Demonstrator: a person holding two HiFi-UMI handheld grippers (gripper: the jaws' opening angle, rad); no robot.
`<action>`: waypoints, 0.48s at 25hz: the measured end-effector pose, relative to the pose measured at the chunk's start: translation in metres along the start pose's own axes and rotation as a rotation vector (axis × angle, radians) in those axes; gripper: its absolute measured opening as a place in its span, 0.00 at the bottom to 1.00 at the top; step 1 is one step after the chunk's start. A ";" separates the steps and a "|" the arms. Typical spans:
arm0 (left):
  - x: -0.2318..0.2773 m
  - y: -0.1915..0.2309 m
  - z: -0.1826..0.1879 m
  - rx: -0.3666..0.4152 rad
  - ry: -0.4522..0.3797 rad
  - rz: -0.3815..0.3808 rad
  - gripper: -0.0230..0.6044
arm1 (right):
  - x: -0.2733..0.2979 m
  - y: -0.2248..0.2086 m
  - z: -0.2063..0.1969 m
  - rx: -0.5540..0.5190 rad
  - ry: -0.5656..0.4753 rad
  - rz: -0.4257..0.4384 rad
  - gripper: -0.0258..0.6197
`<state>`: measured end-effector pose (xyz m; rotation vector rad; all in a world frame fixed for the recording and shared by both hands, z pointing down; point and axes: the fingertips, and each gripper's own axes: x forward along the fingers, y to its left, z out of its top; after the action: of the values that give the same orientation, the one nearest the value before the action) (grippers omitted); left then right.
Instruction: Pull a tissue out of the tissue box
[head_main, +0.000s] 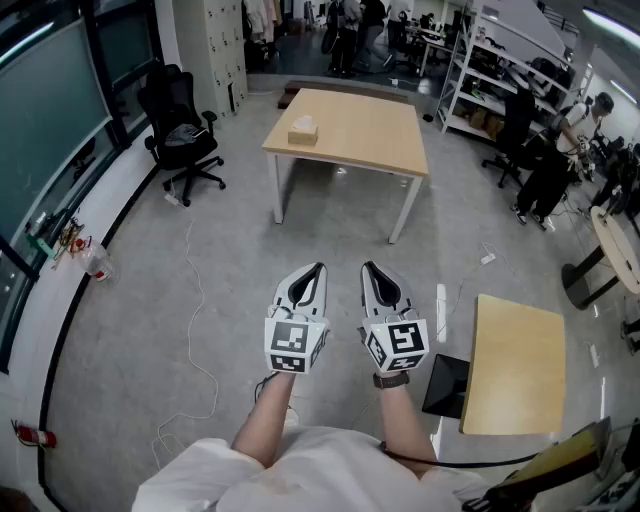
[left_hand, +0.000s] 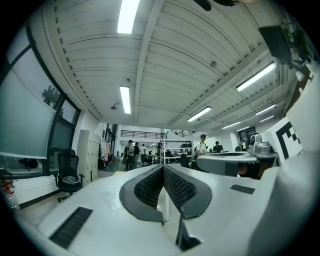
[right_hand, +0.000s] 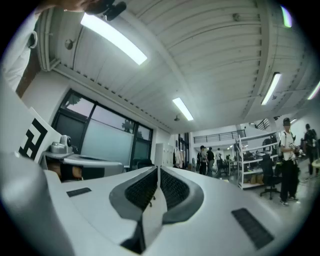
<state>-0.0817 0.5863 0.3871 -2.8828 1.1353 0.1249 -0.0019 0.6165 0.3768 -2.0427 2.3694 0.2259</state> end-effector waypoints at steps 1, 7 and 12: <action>-0.001 0.004 -0.001 0.001 0.001 0.000 0.04 | 0.001 0.005 0.008 0.011 -0.054 0.017 0.07; -0.012 0.038 -0.006 0.010 0.004 0.012 0.04 | 0.031 0.040 0.007 0.002 -0.051 0.081 0.07; -0.031 0.088 -0.012 0.022 0.017 0.047 0.04 | 0.067 0.082 -0.018 0.027 0.023 0.120 0.07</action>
<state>-0.1634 0.5419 0.4010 -2.8450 1.1996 0.0886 -0.0915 0.5598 0.3967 -1.9036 2.4970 0.1709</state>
